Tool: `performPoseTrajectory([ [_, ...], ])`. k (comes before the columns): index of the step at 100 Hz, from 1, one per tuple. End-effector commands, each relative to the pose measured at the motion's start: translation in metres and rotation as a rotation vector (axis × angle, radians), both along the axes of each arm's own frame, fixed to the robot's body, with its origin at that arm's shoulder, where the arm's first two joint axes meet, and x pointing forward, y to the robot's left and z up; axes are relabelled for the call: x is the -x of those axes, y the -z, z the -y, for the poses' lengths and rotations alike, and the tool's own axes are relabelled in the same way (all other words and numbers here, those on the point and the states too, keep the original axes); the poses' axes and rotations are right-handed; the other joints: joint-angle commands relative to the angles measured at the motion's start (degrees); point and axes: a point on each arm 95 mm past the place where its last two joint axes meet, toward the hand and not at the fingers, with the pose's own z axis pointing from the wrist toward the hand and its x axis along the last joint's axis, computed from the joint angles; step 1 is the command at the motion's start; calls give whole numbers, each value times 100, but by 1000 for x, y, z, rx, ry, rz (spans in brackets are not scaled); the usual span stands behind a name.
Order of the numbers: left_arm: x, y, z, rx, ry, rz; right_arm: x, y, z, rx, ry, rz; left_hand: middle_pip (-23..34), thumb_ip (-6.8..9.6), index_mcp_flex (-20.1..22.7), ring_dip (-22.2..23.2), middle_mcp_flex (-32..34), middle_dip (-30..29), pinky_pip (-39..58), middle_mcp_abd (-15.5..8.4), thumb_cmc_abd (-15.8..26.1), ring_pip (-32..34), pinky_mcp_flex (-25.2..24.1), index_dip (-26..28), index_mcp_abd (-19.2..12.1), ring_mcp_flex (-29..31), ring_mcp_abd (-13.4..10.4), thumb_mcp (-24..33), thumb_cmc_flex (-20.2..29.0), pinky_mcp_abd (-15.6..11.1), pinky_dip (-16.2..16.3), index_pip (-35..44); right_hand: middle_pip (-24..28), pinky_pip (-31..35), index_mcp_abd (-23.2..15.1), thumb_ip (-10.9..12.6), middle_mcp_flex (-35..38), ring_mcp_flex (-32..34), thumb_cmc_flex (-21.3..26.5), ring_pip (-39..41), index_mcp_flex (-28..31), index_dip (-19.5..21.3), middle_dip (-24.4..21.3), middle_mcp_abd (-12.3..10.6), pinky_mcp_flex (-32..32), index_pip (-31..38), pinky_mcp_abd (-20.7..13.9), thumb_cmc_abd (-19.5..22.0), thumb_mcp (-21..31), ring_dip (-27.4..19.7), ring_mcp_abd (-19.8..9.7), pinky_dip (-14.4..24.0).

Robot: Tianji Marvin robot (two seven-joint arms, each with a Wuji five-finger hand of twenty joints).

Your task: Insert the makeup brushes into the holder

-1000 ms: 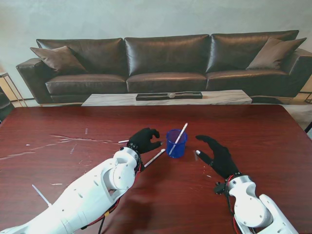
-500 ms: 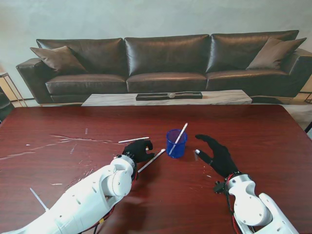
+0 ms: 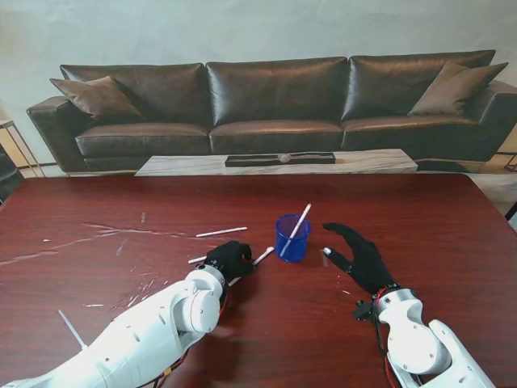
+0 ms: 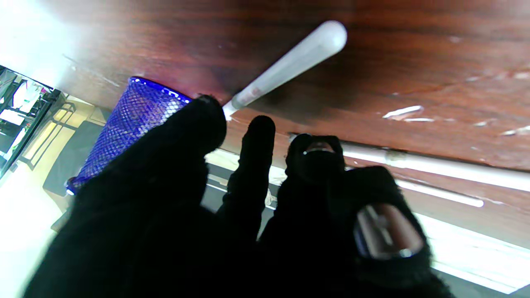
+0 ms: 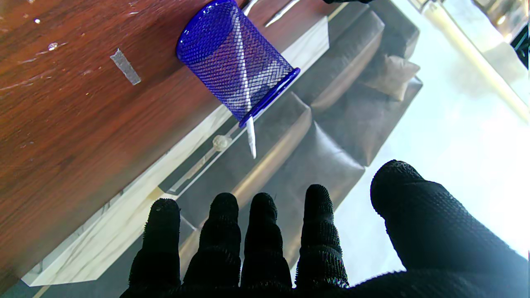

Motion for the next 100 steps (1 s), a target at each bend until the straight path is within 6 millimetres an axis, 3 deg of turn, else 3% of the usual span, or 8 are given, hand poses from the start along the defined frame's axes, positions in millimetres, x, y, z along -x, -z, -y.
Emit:
performPoseTrajectory([
  [1,0,0,5,4,1,-3,2,2,-2,-1,-6,-3,157,-143,51,-44,143,104,1122,249,-187,619,92,46,53,249,69,163,-117,-662,120,113,18,83,11,100,-143,70,-107,-3,88,25,-6,-66,-30,0,-34,114,-124,42,-88,166],
  [27,-3,5,10,-11,12,-8,2,2,-2,-2,-7,-5,243,-203,86,-113,227,122,1122,239,-310,666,104,133,32,357,30,254,-14,-705,212,321,17,83,4,101,-146,72,-110,-1,90,25,-6,-61,-28,1,-35,113,-124,43,-85,166],
  [39,-4,7,12,-26,21,-4,2,2,-2,-2,-8,-6,294,-427,201,-206,322,114,1122,264,-678,708,112,421,-202,455,33,408,276,-728,328,655,17,83,5,100,-147,69,-107,-3,87,24,-7,-64,-30,-1,-31,114,-124,42,-84,166],
  [56,-5,11,13,-51,10,-4,2,2,-2,-2,-7,-5,421,-542,342,-354,480,135,1122,318,-933,796,130,269,-292,655,26,453,656,-805,507,1122,19,84,11,100,-143,71,-110,-3,93,26,-6,-54,-29,2,-30,111,-126,42,-84,167],
  [86,-11,16,12,-47,-2,8,2,3,-2,-2,-10,-7,338,-445,547,-569,893,921,1122,245,-718,847,140,-117,-544,873,-44,672,960,-856,636,1930,14,84,3,99,-147,74,-109,-2,97,26,-7,-55,-27,2,-32,107,-123,43,-81,167],
  [100,-13,16,9,-61,-5,14,2,3,-2,-3,-10,-8,285,-432,623,-582,993,928,1122,243,-657,838,140,-215,-522,885,-19,764,1053,-847,637,1957,16,83,4,99,-140,70,-108,-4,100,26,-7,-66,-31,2,-29,106,-121,42,-81,167],
])
